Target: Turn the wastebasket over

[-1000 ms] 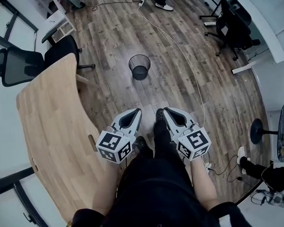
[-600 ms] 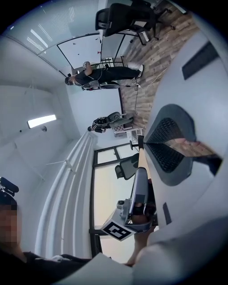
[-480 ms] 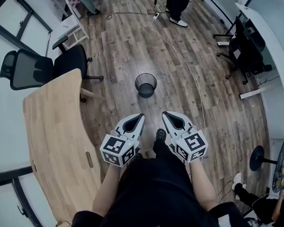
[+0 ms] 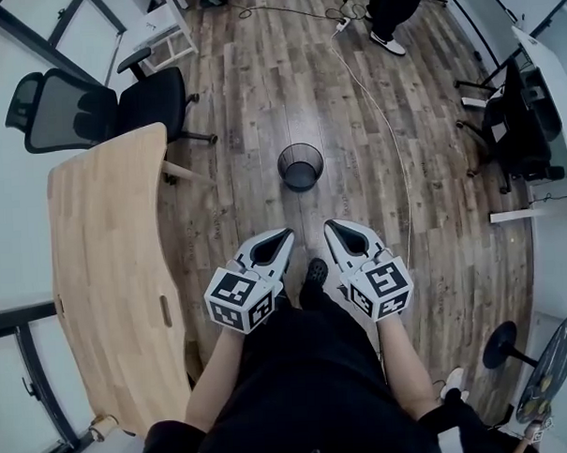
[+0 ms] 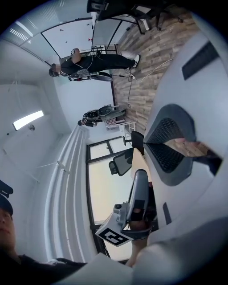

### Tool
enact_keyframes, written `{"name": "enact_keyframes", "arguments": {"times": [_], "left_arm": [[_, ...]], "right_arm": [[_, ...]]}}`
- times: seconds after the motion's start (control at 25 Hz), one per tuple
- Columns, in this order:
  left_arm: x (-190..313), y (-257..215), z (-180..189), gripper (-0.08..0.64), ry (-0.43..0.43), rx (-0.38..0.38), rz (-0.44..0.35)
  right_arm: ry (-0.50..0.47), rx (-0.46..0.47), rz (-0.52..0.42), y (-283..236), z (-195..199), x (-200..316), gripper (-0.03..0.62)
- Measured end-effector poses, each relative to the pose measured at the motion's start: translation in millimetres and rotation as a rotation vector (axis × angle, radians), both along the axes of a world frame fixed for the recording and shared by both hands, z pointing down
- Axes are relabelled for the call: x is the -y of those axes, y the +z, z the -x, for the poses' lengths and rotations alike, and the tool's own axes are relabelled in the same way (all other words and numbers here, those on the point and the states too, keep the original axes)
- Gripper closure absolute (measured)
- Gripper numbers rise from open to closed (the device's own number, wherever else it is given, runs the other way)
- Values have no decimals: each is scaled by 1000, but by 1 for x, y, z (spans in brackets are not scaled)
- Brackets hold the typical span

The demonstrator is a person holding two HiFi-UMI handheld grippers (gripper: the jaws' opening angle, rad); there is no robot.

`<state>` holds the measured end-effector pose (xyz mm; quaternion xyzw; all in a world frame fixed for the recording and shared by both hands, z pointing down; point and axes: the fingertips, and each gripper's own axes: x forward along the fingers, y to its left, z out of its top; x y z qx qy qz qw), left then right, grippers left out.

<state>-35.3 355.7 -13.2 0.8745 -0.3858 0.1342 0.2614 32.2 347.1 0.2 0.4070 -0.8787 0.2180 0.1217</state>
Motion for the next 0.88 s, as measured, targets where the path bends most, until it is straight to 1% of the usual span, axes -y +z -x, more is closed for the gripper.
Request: {"name": "enact_keyframes", "arguments": {"times": [0.16, 0.32, 0.52, 0.64, 0.72, 0.88], "left_arm": [[23, 14, 7, 543, -12, -3, 30], [60, 27, 10, 543, 13, -17, 57], [128, 35, 20, 543, 68, -18, 66], [178, 35, 29, 543, 103, -25, 66], [206, 36, 34, 543, 110, -29, 72], [245, 41, 41, 543, 138, -50, 79]], "right_arm": [[-16, -17, 29, 11, 7, 20, 560], [13, -28, 66, 26, 6, 49, 560], [67, -55, 100, 35, 12, 104, 560], [109, -77, 101, 33, 15, 148, 560], [145, -97, 105, 33, 15, 173, 560], [176, -109, 125, 39, 24, 209, 560]]}}
